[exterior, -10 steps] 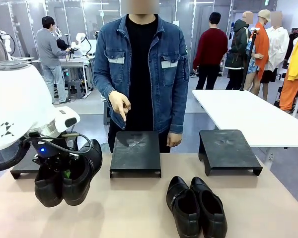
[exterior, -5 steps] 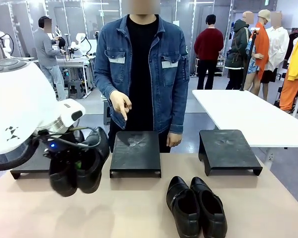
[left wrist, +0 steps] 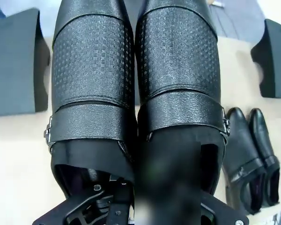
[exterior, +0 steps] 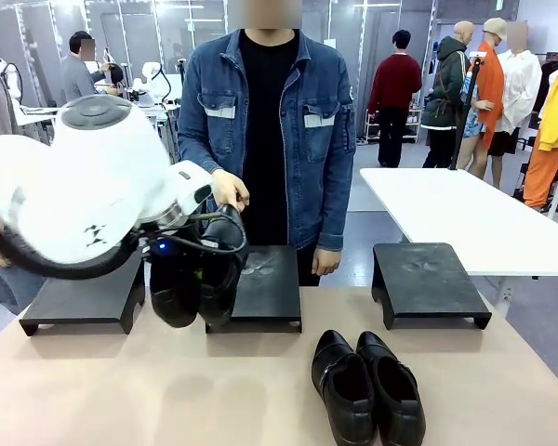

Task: Place the shoes on the stand as instructed by the person.
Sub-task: Pick up one pair of Shoes and place it on the Shoes Stand indicated by the person.

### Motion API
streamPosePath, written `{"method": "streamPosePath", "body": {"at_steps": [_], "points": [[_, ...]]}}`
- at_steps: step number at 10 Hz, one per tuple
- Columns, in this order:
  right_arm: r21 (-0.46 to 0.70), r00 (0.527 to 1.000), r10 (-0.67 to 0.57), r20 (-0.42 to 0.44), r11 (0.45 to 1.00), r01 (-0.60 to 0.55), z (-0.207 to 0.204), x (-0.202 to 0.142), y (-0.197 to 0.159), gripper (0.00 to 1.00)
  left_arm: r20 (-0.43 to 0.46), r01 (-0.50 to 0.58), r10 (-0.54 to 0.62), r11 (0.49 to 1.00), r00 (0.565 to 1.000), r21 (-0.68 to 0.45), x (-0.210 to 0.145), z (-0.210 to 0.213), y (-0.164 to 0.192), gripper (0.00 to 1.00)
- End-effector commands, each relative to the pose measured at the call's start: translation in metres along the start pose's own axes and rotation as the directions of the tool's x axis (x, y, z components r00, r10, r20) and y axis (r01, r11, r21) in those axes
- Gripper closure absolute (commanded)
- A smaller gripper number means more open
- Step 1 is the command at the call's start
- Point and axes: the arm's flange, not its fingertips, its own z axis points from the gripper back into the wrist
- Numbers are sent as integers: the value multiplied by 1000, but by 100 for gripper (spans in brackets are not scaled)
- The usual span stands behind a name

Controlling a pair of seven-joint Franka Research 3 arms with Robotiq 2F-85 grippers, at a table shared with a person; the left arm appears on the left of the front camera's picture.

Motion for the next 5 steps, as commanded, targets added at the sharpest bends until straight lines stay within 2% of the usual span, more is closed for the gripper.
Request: {"method": "streamPosePath", "body": {"at_steps": [1,5], "points": [[8,1000,14,2,1000,-14,2,0,2,0,48,6,-7,1000,999,22,34,-21,-37,93],[8,1000,14,2,1000,-14,2,0,2,0,51,-17,14,999,999,50,58,-60,-67,93]]}}
